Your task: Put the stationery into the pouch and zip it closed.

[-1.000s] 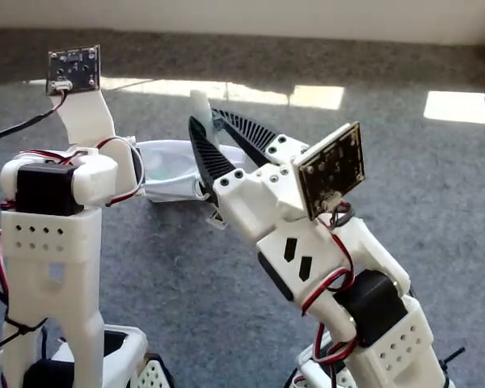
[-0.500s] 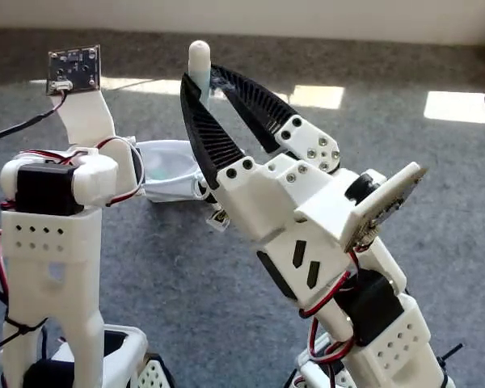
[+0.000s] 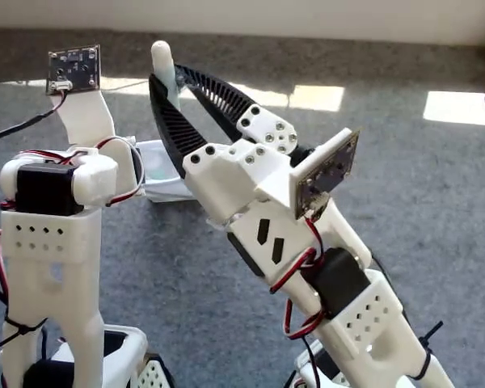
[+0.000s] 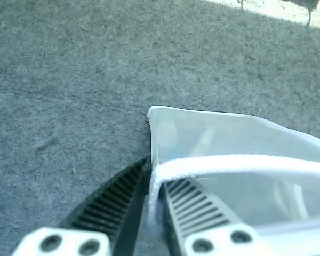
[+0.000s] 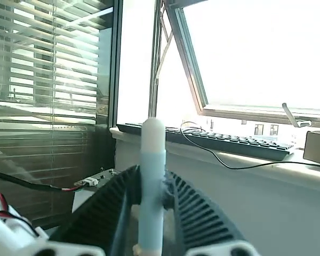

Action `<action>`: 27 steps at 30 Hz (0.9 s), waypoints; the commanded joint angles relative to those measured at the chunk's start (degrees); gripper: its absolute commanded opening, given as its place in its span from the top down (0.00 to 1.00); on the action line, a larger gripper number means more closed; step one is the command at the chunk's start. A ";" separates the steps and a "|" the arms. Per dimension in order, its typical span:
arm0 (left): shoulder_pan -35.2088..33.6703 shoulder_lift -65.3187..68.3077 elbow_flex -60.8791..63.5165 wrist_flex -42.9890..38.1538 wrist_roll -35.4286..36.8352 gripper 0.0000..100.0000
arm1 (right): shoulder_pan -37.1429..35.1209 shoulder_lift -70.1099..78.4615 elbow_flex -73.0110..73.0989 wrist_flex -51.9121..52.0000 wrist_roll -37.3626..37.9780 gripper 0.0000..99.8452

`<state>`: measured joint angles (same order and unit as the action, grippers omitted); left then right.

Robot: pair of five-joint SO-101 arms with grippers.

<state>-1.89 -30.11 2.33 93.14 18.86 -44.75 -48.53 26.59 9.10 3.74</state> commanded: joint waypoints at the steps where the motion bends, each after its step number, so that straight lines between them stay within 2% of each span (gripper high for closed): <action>1: -0.57 -1.98 -0.31 -0.79 0.35 0.99 | -0.40 -0.13 3.56 -6.55 0.44 1.00; 6: -0.57 -1.98 -0.31 -0.79 0.35 0.99 | -0.66 -0.22 10.86 -12.79 7.74 1.00; 16: -0.66 -1.98 -0.31 -0.79 0.26 0.99 | -0.66 -0.66 17.01 -14.02 8.26 1.00; 27: -0.66 -1.98 -0.22 -0.79 0.26 0.99 | -0.40 -0.75 17.36 -13.58 8.09 0.99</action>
<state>-1.89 -30.11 2.33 93.14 18.86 -45.10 -48.44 44.44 -2.86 11.47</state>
